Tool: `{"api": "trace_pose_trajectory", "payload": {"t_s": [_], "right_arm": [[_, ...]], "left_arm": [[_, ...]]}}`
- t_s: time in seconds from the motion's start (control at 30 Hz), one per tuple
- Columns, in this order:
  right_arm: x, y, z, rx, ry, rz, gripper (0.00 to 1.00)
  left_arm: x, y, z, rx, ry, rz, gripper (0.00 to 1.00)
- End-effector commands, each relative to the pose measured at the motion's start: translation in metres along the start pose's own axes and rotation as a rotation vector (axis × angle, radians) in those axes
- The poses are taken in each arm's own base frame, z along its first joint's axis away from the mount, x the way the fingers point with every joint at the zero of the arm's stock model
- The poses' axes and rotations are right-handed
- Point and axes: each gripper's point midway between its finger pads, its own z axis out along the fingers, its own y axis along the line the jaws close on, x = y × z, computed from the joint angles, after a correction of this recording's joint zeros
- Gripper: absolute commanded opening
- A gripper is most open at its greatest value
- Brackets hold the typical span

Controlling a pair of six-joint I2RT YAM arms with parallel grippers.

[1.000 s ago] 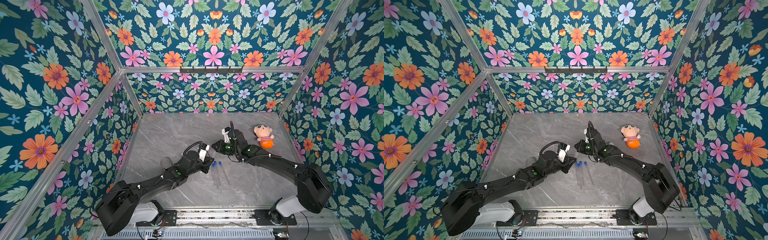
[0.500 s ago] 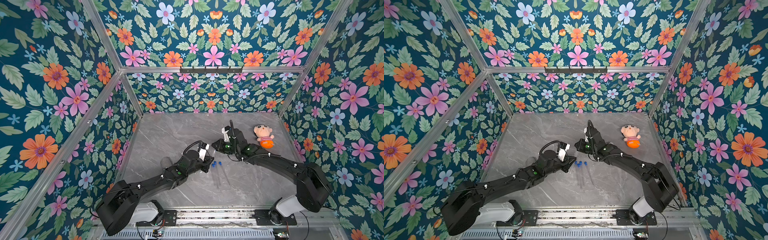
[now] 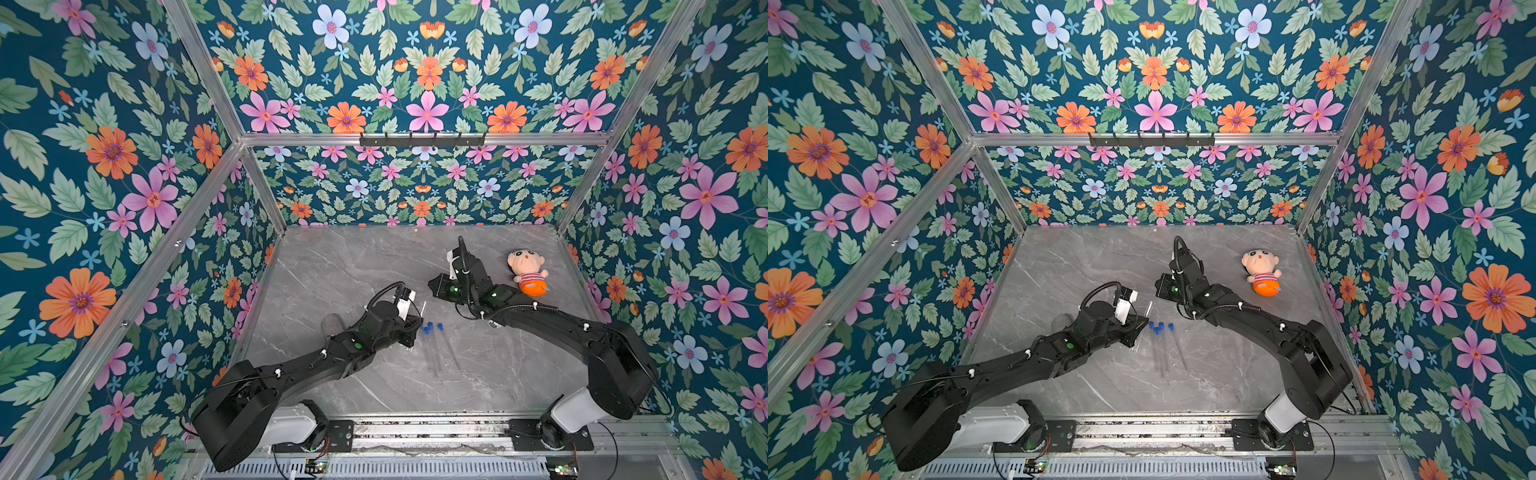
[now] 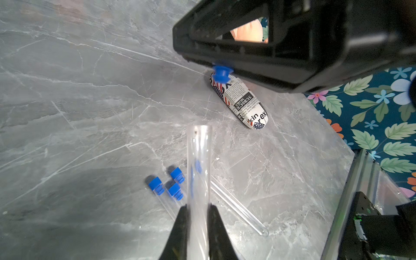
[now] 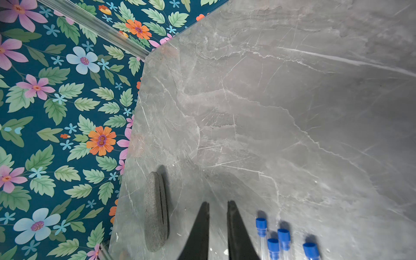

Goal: Remove stoppers from test tubes
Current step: Open the stopper on the test tube, then place the test tube at the center of the board.

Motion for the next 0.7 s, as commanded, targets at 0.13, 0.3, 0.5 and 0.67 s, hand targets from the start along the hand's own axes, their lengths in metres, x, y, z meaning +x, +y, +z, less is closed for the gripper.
{"api": "trace_pose_trajectory", "payload": {"t_s": [0.13, 0.3, 0.5, 0.67], "right_arm": [[-0.020, -0.026, -0.011, 0.082, -0.043, -0.015, 0.00], [-0.018, -0.058, 0.000, 0.172, -0.023, -0.007, 0.00], [-0.008, -0.088, 0.026, 0.237, 0.017, 0.012, 0.00], [-0.002, -0.105, 0.044, 0.280, 0.041, 0.014, 0.00]], "left_arm": [[0.006, 0.052, 0.000, -0.171, 0.092, -0.116, 0.07], [0.032, 0.098, 0.005, -0.299, 0.227, -0.224, 0.08], [0.056, 0.132, 0.012, -0.439, 0.343, -0.251, 0.10], [0.064, 0.146, 0.015, -0.506, 0.388, -0.251, 0.12]]}}
